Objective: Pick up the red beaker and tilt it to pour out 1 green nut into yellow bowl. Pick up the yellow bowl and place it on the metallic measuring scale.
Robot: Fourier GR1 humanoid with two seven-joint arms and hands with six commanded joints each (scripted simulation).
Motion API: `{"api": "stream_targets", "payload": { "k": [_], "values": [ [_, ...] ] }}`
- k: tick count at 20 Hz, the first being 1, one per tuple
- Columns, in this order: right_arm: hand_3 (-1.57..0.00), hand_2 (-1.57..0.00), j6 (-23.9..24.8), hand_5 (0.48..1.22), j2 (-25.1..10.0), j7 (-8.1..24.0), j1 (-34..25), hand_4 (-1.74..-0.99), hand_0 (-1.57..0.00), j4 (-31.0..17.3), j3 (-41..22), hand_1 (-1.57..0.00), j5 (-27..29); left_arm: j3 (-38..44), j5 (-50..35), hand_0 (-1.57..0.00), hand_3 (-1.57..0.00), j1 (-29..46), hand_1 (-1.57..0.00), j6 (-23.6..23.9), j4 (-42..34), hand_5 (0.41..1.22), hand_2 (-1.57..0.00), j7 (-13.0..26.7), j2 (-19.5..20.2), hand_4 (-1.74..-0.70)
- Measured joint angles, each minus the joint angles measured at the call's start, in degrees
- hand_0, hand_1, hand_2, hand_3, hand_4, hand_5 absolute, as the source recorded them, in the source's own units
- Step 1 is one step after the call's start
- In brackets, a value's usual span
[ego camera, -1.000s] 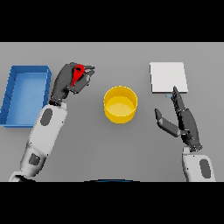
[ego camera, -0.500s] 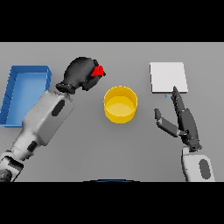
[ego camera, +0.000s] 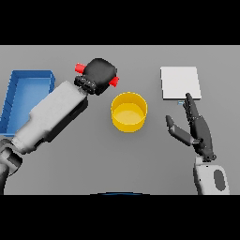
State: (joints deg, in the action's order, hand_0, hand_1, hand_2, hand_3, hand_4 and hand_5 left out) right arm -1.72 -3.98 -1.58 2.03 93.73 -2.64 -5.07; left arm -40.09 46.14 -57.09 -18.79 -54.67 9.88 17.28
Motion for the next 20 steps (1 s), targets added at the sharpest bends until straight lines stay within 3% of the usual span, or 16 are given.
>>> {"api": "stream_targets", "payload": {
  "k": [4,9,10,20],
  "values": [
    [0.00,0.00,-0.35,0.607,0.28,-0.62,1.26,-1.301,0.00,0.72,0.30,0.00,1.09,-5.91,2.90,-1.57,-1.20,-4.53,-1.57,-3.99,2.52,1.219,-1.57,-1.10,-0.48,-1.71],
    [0.00,0.00,-0.49,0.600,0.22,-1.03,1.11,-1.297,0.00,0.67,0.15,0.00,0.88,-13.04,6.90,-1.57,-1.45,-9.26,-1.57,-4.61,4.89,1.220,-1.57,-3.31,-1.65,-1.73],
    [0.00,0.00,-0.06,0.599,0.33,0.23,0.54,-1.298,0.00,-0.18,0.14,0.00,0.36,-14.40,7.62,-1.57,-1.47,-10.28,-1.57,-4.91,5.80,1.221,-1.57,-3.70,-2.11,-1.73],
    [0.00,0.00,0.78,0.604,0.22,-0.59,0.54,-1.289,0.00,-0.82,0.04,0.00,-1.00,-27.44,13.29,-1.57,-1.56,-16.34,-1.57,-6.32,9.15,1.221,-1.57,-6.99,-4.29,-1.74]
  ]
}}
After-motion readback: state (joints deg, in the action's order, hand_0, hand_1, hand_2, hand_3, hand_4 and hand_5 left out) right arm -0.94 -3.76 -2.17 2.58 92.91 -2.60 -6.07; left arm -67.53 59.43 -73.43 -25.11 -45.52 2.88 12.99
